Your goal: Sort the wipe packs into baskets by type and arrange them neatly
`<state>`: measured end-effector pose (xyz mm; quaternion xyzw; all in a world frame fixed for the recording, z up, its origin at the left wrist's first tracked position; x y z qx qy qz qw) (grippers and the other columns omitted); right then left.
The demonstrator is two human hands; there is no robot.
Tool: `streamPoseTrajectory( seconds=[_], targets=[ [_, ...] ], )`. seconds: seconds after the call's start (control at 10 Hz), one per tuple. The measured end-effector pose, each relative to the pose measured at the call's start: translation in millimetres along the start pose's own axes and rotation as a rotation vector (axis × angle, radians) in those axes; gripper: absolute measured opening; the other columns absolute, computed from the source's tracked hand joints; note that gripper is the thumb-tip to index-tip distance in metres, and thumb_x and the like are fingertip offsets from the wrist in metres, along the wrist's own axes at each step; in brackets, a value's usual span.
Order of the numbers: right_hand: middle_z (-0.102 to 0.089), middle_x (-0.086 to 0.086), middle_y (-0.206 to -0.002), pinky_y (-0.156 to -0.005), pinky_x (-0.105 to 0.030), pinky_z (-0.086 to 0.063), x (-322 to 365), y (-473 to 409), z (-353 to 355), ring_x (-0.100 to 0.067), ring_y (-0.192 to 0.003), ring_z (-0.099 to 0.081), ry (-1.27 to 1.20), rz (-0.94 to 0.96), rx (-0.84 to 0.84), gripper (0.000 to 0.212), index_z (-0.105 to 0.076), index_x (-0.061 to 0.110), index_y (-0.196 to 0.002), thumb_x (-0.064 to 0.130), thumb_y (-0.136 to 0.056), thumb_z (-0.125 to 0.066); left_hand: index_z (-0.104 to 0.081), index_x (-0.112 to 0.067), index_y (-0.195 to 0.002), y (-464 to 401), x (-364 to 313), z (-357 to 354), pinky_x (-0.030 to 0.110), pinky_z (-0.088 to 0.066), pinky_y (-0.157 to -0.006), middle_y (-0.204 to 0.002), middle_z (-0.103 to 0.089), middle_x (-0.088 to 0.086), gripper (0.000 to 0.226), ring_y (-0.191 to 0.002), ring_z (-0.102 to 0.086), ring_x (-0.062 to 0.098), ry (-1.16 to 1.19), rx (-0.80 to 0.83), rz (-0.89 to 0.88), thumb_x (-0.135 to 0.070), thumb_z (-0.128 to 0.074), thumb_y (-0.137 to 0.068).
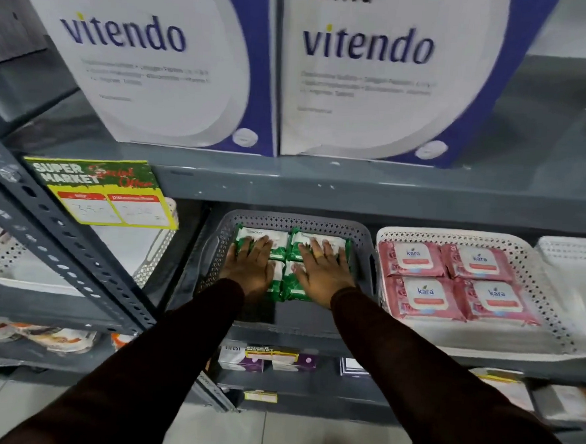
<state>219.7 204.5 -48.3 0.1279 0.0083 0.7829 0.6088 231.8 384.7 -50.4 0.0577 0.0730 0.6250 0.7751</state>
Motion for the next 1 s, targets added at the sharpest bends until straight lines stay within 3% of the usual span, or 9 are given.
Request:
streamPoseTrajectory(
  seconds=[0.1, 0.2, 0.3, 0.4, 0.5, 0.6, 0.7, 0.9, 1.0],
  targets=[
    [0.001, -0.007, -0.165, -0.121, -0.051, 0.006, -4.2, 12.8, 19.8, -0.028, -0.151, 0.007, -0.087, 0.043, 0.0, 0.066, -0.012, 0.019, -0.156, 0.053, -0.1, -0.023, -0.002, -0.009, -0.154, 7.3, -25.3, 13.0, 0.048, 0.003, -0.119, -0.163, 0.005, 0.008, 0.061, -0.148, 0.009, 0.031, -0.082, 0.078, 0.034, -0.038, -0.019, -0.103],
    [-0.013, -0.008, -0.164, -0.122, -0.05, -0.001, -37.5, 51.5, 51.7, -0.028, -0.152, 0.0, -0.233, 0.086, -0.315, 0.061, -0.025, 0.019, -0.153, 0.047, -0.099, -0.025, -0.017, 0.0, -0.151, 19.3, -82.5, 30.0, 0.046, -0.005, -0.12, -0.16, -0.013, 0.019, 0.062, -0.147, -0.003, 0.036, 0.04, -0.149, -0.126, -0.025, -0.039, -0.099],
    [-0.018, -0.006, -0.163, -0.122, -0.052, -0.007, -118.0, 101.8, 64.0, -0.028, -0.151, -0.007, -0.254, -0.032, -0.44, 0.06, -0.031, 0.024, -0.151, 0.045, -0.096, -0.019, -0.034, -0.001, -0.146, 30.9, -172.4, 41.8, 0.045, -0.018, -0.119, -0.152, -0.035, 0.021, 0.059, -0.143, -0.023, 0.038, 0.231, -0.337, -0.359, -0.02, -0.036, -0.09],
    [-0.01, -0.008, -0.164, -0.12, -0.057, -0.007, -212.2, 138.7, 61.4, -0.032, -0.151, -0.003, -0.094, -0.272, -0.319, 0.06, -0.018, 0.026, -0.155, 0.042, -0.097, -0.016, -0.031, 0.004, -0.146, 28.0, -262.6, 36.8, 0.047, -0.007, -0.12, -0.154, -0.031, 0.023, 0.062, -0.144, -0.019, 0.039, 0.242, -0.284, -0.464, -0.023, -0.035, -0.09],
    [0.011, -0.007, -0.164, -0.119, -0.061, -0.002, -274.6, 159.6, 46.1, -0.031, -0.15, 0.012, -0.025, -0.411, -0.096, 0.062, 0.002, 0.025, -0.156, 0.044, -0.101, -0.018, -0.009, 0.003, -0.151, 24.4, -314.3, 27.1, 0.045, 0.002, -0.118, -0.162, -0.004, 0.016, 0.069, -0.148, 0.0, 0.033, 0.2, -0.074, -0.309, -0.017, -0.041, -0.094],
    [0.019, -0.001, -0.163, -0.118, -0.061, 0.003, -297.7, 163.9, 35.2, -0.028, -0.149, 0.019, -0.096, -0.393, 0.037, 0.065, 0.009, 0.031, -0.154, 0.053, -0.099, -0.018, 0.006, 0.003, -0.15, 23.5, -337.5, 16.0, 0.05, 0.004, -0.116, -0.16, 0.012, 0.018, 0.069, -0.147, 0.01, 0.036, 0.153, 0.144, -0.154, -0.007, -0.035, -0.095],
    [0.021, 0.001, -0.162, -0.117, -0.064, 0.003, -300.9, 161.7, 32.3, -0.029, -0.149, 0.02, -0.114, -0.391, 0.052, 0.066, 0.011, 0.035, -0.153, 0.054, -0.097, -0.019, 0.006, 0.007, -0.148, 22.9, -345.7, 8.4, 0.047, 0.005, -0.116, -0.158, 0.014, 0.025, 0.068, -0.146, 0.011, 0.039, 0.123, 0.121, -0.145, 0.001, -0.034, -0.093],
    [0.026, 0.0, -0.161, -0.115, -0.065, 0.006, -302.2, 164.5, 46.9, -0.028, -0.149, 0.02, -0.105, -0.43, 0.152, 0.066, 0.016, 0.034, -0.152, 0.055, -0.097, -0.015, 0.005, 0.0, -0.151, 21.3, -345.3, 16.6, 0.046, -0.002, -0.117, -0.159, 0.016, 0.016, 0.078, -0.146, 0.011, 0.035, 0.089, 0.146, -0.161, 0.003, -0.039, -0.087],
    [0.019, -0.005, -0.162, -0.116, -0.049, 0.02, -277.9, 192.0, 49.7, -0.017, -0.141, 0.039, -0.118, -0.31, -0.141, 0.064, 0.013, 0.03, -0.152, 0.052, -0.098, -0.012, -0.004, -0.004, -0.153, 56.0, -350.1, 19.5, 0.038, 0.0, -0.118, -0.161, 0.006, 0.01, 0.075, -0.148, 0.007, 0.028, 0.2, -0.099, -0.231, 0.002, -0.038, -0.086]
  ],
)
Point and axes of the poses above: each hand's wrist, its own y-axis away from the middle knuckle, its own z-axis out of the back of the hand, x = y × z, the point moved 3 cm from there along -y, towards the middle knuckle
